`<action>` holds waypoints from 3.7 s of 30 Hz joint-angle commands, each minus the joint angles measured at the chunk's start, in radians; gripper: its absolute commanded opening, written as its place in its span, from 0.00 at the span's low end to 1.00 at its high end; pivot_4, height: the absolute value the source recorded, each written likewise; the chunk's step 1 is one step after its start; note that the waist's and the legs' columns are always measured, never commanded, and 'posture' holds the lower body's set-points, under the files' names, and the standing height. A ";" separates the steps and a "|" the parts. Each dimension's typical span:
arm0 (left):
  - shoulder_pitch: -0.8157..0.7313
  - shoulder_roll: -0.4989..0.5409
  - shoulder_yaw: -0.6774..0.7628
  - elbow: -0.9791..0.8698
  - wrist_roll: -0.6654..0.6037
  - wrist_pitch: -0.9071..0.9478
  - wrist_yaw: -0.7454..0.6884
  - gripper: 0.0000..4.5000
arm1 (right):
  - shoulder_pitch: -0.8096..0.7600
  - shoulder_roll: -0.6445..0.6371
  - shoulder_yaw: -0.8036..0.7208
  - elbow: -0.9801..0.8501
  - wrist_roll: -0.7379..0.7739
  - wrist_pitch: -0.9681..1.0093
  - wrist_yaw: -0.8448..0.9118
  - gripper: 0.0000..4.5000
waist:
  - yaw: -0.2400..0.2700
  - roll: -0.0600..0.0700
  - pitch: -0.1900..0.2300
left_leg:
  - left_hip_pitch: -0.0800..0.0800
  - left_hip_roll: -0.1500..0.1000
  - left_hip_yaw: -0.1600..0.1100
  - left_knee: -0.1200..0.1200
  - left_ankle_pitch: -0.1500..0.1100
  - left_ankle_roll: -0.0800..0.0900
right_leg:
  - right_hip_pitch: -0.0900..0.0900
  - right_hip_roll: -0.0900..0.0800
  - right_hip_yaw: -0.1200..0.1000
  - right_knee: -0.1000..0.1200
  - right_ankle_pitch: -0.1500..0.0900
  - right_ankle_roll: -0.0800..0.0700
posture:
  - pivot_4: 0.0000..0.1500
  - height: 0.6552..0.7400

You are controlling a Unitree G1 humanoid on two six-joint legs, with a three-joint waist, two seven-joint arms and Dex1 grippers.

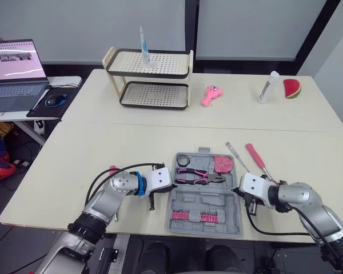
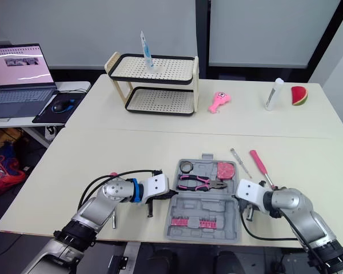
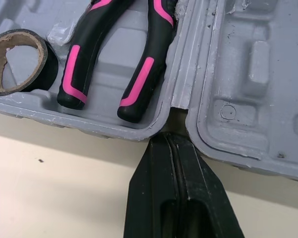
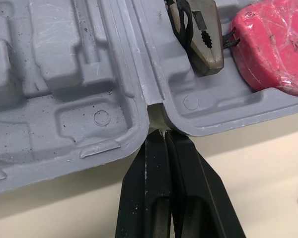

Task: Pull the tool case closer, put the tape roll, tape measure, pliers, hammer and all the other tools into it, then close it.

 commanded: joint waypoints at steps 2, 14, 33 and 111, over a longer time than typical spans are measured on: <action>-0.050 -0.043 -0.019 0.056 0.018 -0.050 0.020 0.00 | -0.046 0.024 0.007 0.000 0.022 -0.044 0.001 0.00 | 0.002 0.000 0.000 | 0.000 0.000 0.000 0.000 0.000 0.000 | 0.000 0.000 0.000 0.000 0.000 0.000 | 1.00 1.00; -0.093 -0.055 -0.016 0.137 0.037 -0.108 0.013 0.00 | -0.080 0.043 0.011 0.092 0.006 -0.092 -0.017 0.00 | 0.003 0.000 0.000 | 0.000 0.000 0.000 0.000 0.000 0.000 | 0.000 0.000 0.000 0.000 0.000 0.000 | 1.00 1.00; -0.131 -0.061 -0.019 0.232 0.098 -0.208 0.071 0.00 | -0.144 0.087 0.014 0.188 -0.014 -0.128 -0.050 0.00 | 0.001 0.000 0.000 | 0.000 0.000 0.000 0.000 0.000 0.000 | 0.000 0.000 0.000 0.000 0.000 0.000 | 1.00 1.00; 0.302 0.521 0.783 0.282 -0.483 0.056 -0.205 1.00 | 0.191 -0.278 -0.714 0.180 0.470 -0.029 0.206 1.00 | -0.004 0.002 0.003 | -0.001 0.000 -0.001 -0.003 -0.003 0.005 | -0.002 -0.005 0.001 -0.001 0.000 0.000 | 1.00 1.00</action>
